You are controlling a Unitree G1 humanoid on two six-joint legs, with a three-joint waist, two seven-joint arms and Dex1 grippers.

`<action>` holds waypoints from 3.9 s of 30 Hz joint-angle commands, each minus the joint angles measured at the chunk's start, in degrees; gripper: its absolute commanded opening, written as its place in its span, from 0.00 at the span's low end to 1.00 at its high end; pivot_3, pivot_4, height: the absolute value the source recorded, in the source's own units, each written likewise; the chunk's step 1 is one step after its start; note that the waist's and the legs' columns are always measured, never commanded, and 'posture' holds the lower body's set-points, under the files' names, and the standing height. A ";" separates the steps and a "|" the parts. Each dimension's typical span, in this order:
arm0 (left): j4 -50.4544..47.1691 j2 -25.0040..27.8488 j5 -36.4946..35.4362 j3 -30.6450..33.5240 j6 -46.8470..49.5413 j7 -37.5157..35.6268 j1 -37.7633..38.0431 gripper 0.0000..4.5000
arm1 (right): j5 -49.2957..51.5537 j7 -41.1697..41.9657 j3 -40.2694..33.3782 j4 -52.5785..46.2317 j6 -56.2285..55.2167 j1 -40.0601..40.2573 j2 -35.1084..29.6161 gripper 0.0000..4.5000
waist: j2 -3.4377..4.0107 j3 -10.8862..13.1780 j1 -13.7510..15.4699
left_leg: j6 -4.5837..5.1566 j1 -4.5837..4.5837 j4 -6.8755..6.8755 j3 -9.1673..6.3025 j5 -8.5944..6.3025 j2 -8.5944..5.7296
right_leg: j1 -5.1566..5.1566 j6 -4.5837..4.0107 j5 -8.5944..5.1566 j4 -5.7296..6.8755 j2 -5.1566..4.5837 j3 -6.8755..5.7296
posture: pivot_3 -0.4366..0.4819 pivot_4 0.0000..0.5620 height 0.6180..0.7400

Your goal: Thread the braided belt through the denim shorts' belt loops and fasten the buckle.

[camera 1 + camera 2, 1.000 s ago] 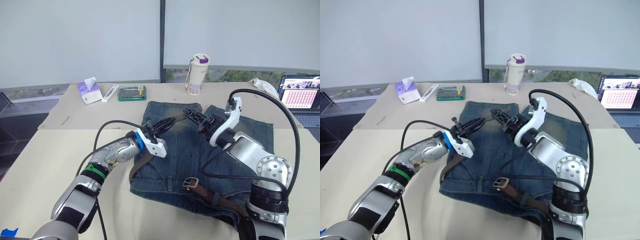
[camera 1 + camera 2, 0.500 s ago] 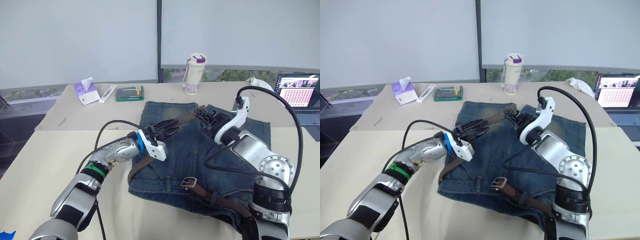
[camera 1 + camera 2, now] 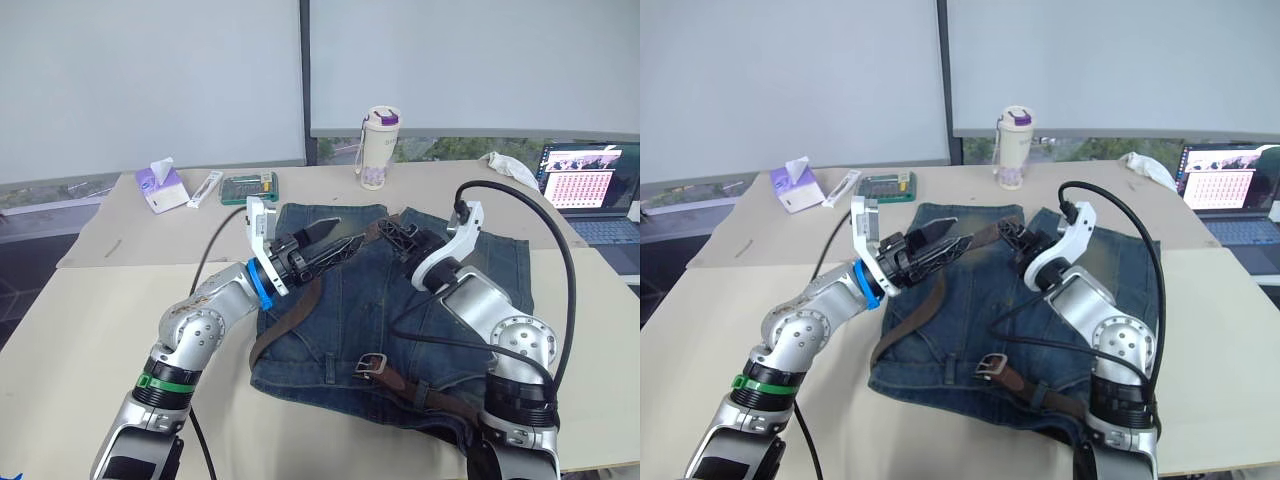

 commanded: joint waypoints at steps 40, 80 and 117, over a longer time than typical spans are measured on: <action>4.62 -16.36 -14.29 14.10 8.63 28.08 4.22 0.01 | 3.29 4.75 2.85 -7.97 -2.16 6.58 -0.36 0.00 | 0.06 -0.04 1.62 | -0.23 -0.03 0.01 0.09 0.13 -0.12 | 0.06 -0.13 0.06 -0.66 0.00 0.10 | 0.48 0.27 1.00; -13.19 18.80 -35.28 4.13 18.27 46.21 24.04 0.00 | -43.20 65.13 14.04 -18.72 -24.72 36.32 -38.25 0.80 | -0.09 0.08 3.19 | -0.37 -0.03 -0.11 0.07 0.14 -0.08 | 0.15 -0.14 0.05 -0.87 -0.14 0.06 | 0.48 0.27 1.00; -14.70 8.09 16.05 6.41 2.62 -10.07 17.42 0.00 | -77.85 52.81 19.25 14.03 -38.55 22.18 -36.52 0.03 | -0.84 0.45 2.03 | -0.35 0.42 -0.12 0.23 0.12 0.01 | 1.02 -0.10 -0.12 -1.09 0.05 -0.01 | 0.48 0.27 1.00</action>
